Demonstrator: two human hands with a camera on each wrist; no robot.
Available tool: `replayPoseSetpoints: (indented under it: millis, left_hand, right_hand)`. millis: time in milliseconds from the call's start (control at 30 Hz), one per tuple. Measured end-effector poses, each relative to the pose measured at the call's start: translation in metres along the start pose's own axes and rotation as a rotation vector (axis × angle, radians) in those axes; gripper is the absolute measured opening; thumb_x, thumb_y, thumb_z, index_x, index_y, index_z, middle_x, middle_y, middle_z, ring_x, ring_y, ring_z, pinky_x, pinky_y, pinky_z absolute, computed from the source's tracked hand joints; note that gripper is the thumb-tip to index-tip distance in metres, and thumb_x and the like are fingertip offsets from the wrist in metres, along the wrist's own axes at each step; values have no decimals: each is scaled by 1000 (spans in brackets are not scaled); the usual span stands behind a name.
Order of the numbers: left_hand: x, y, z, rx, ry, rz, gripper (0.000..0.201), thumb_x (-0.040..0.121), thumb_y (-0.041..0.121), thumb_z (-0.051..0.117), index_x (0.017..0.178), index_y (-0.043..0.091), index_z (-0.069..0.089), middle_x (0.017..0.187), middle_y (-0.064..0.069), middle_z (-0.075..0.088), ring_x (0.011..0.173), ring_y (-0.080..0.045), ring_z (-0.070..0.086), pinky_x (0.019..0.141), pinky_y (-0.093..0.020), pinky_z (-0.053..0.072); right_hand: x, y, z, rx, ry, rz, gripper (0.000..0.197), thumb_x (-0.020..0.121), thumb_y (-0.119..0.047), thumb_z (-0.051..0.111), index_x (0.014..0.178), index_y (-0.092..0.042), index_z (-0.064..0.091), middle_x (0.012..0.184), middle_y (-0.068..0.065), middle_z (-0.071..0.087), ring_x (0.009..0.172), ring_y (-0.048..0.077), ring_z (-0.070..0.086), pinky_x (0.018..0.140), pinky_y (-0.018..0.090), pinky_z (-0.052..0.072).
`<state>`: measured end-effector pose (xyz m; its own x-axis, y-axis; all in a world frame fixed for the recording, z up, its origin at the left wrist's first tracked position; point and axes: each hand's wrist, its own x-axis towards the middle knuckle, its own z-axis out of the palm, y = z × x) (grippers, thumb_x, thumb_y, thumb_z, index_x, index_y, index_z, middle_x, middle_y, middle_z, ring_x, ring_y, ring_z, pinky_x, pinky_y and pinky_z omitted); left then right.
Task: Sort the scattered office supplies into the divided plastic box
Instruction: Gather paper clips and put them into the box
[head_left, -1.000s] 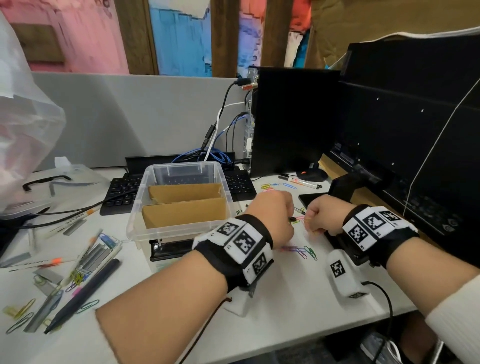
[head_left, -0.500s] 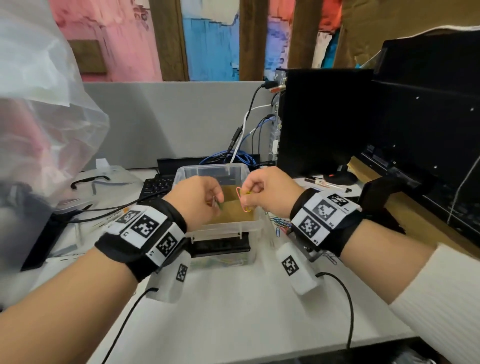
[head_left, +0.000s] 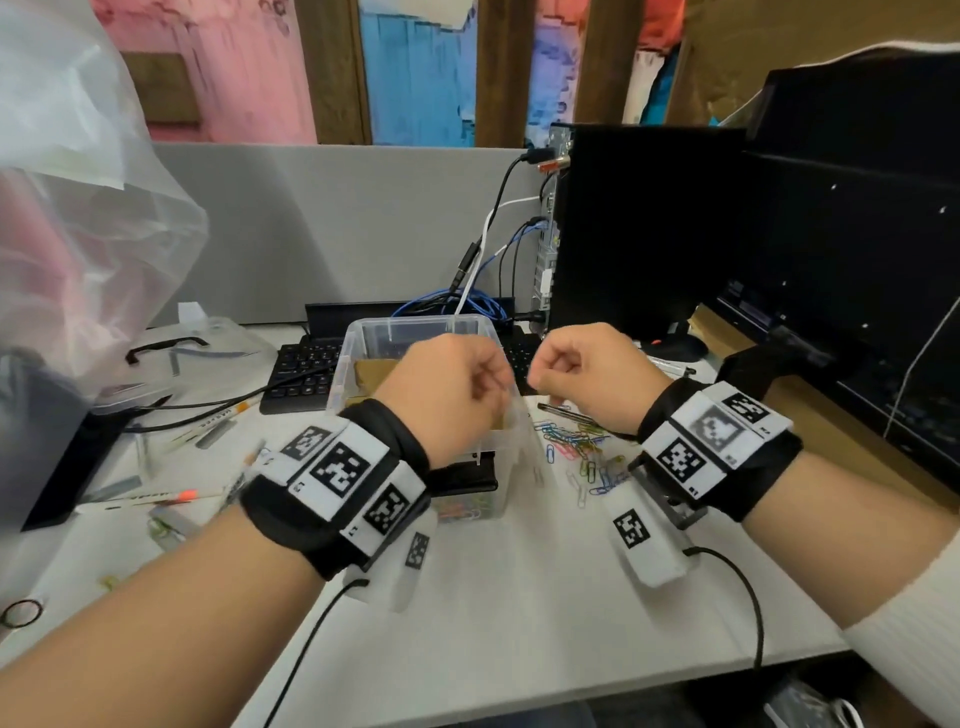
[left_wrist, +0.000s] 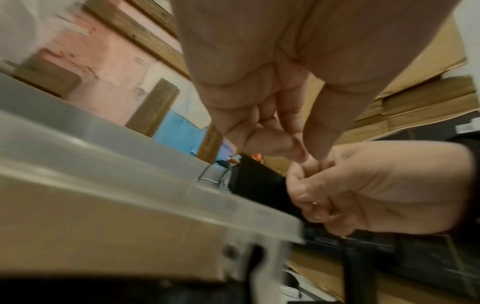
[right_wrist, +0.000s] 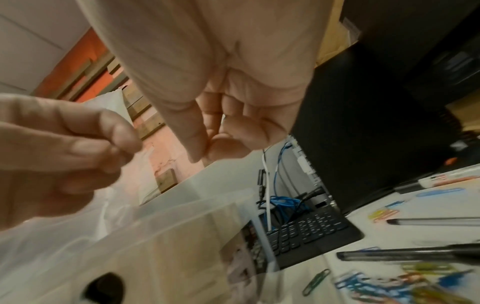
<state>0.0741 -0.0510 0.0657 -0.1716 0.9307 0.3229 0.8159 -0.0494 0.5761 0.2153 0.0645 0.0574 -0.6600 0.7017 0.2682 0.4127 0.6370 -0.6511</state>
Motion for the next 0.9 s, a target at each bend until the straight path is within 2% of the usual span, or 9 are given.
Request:
replayPoseSetpoints:
  millis: [133,267,333,367,433,567,700,800,900]
  left_hand:
    - [-3,36,37,-60,-32,96,11,85,8,60,83,16,67,71,10,60,59,1,51,56,-5,42]
    - [1,48,88,15,-207,51,12,84,9,54,84,14,65,86,0,66,80,-17,60,70,-24,48]
    - [7,48,108,102,-304,-19,13,85,9,53,93,16,62,99,-4,65,93,-22,60,77,-27,48]
    - [10,46,116,157,-343,-48,16,87,10,53,101,13,62,106,-7,63,100,-24,58,82,-29,48]
    - [17,42,128,262,-410,-103,24,89,11,53,112,8,59,117,-11,59,109,-27,56,89,-31,46]
    - [29,31,145,394,-470,-257,34,90,16,54,123,8,52,129,-13,48,117,-30,51,96,-33,43]
    - [29,21,156,414,-425,-398,48,89,29,57,132,12,43,135,-11,35,125,-32,36,103,-37,34]
    - [32,18,155,448,-419,-419,54,92,37,55,135,10,38,138,-13,34,128,-32,33,106,-37,29]
    - [38,20,153,497,-489,-407,48,95,32,51,134,7,40,137,-13,39,128,-30,35,106,-37,29]
  right_hand:
    - [-13,28,-21,-128,5,143,14,77,-12,74,72,-9,61,60,-3,56,54,10,51,54,23,43]
    - [-30,59,-28,-341,-207,393,11,81,-8,66,74,-12,60,63,-4,59,55,7,54,41,13,37]
    - [-36,75,-27,-518,-321,479,9,85,-12,63,77,-15,60,75,1,63,67,12,58,53,19,48]
    - [-38,83,-26,-622,-355,494,5,86,-14,60,82,-14,63,82,3,64,73,15,58,64,24,52]
    - [-44,100,-25,-758,-356,523,17,89,-18,55,100,-11,65,92,6,64,83,20,61,78,30,52]
    - [-48,116,-19,-851,-388,600,31,90,-25,57,115,-8,60,114,8,63,107,24,61,79,27,48]
    - [-44,121,-12,-840,-435,621,44,83,-38,68,113,-7,60,105,6,62,99,22,60,76,26,49]
    - [-41,123,-10,-883,-467,603,39,84,-32,68,113,-9,60,105,4,63,101,22,61,80,27,50]
    - [-37,125,-10,-899,-530,601,34,84,-28,65,114,-10,61,108,3,64,97,20,60,82,26,50]
